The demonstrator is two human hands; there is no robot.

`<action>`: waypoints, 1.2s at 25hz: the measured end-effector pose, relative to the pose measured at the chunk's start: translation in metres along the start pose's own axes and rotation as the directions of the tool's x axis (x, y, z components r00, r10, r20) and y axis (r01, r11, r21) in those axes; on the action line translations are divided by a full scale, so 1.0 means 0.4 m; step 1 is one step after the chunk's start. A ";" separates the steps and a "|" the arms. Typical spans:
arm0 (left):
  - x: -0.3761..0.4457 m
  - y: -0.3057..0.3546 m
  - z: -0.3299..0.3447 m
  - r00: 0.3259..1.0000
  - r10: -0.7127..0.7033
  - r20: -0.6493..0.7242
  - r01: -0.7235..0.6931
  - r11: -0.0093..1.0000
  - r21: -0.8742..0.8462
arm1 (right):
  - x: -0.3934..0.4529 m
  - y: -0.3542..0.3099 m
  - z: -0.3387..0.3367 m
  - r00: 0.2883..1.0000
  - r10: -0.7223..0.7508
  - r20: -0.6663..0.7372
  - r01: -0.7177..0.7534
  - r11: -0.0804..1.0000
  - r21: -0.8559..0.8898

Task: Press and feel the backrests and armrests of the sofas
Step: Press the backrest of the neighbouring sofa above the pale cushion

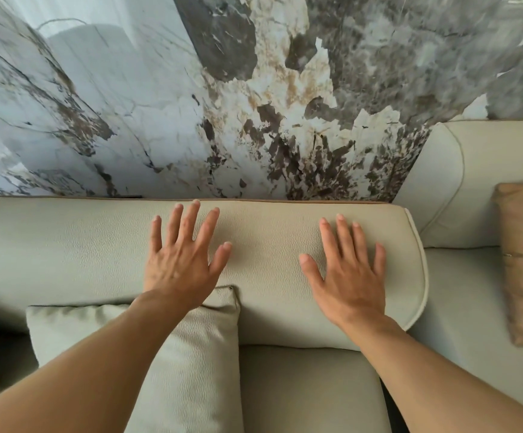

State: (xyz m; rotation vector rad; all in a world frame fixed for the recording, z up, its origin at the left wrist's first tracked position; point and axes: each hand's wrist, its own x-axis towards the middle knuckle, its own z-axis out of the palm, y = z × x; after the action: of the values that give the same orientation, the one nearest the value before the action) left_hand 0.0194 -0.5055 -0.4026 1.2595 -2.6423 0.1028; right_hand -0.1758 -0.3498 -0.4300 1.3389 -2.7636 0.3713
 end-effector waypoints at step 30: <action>0.145 0.019 0.179 0.933 -0.071 -0.353 0.071 0.997 -0.013 | 0.175 0.034 0.147 0.927 -0.110 -0.359 0.068 0.990 -0.127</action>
State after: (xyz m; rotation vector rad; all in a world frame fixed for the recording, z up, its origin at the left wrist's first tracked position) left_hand -0.0337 -0.5559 -0.4595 1.2053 -2.2874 0.2895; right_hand -0.2266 -0.4091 -0.4794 1.2206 -2.3735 0.4056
